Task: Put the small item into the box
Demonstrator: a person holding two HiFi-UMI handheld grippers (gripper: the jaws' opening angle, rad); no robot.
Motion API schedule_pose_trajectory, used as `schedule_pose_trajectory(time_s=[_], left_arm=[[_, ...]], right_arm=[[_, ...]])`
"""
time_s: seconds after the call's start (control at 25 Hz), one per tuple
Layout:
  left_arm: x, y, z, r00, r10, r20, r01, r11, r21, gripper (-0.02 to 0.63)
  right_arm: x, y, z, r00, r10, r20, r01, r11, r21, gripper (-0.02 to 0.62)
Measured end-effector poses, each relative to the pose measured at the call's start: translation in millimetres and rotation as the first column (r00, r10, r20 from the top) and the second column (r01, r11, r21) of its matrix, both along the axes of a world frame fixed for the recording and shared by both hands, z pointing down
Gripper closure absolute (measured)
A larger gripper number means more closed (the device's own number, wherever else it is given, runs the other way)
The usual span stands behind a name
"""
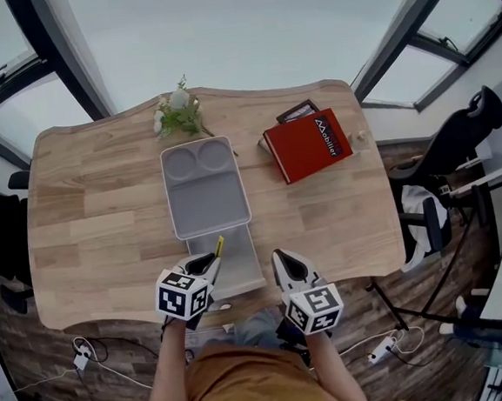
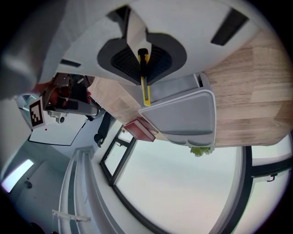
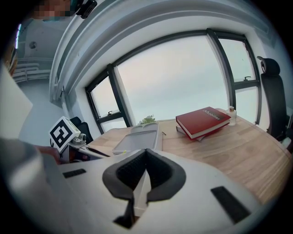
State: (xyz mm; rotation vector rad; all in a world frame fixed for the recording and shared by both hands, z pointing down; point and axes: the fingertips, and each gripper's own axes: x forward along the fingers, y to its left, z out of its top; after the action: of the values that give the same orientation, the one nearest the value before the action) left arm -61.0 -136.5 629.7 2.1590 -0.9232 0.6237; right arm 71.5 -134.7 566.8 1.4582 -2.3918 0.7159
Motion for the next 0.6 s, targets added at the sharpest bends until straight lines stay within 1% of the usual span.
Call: schedule_pose_trajectory(time_s=[0.24,0.6], left_arm=[[6.8,1.3,13.8,0.998,0.045,0.048,-0.042,0.998,-0.049,0.563],[13.1,-1.4,31.3,0.99,0.078,0.119,-0.063,0.99,-0.124,0.563]], right_arm=[[0.3,-4.2,8.2,1.0,-0.015,0.0,0.015,1.0,-0.024,0.591],[9.3,-8.9,11.8,1.0,-0.007,-0.004,0.007,0.999,-0.037,0.591]])
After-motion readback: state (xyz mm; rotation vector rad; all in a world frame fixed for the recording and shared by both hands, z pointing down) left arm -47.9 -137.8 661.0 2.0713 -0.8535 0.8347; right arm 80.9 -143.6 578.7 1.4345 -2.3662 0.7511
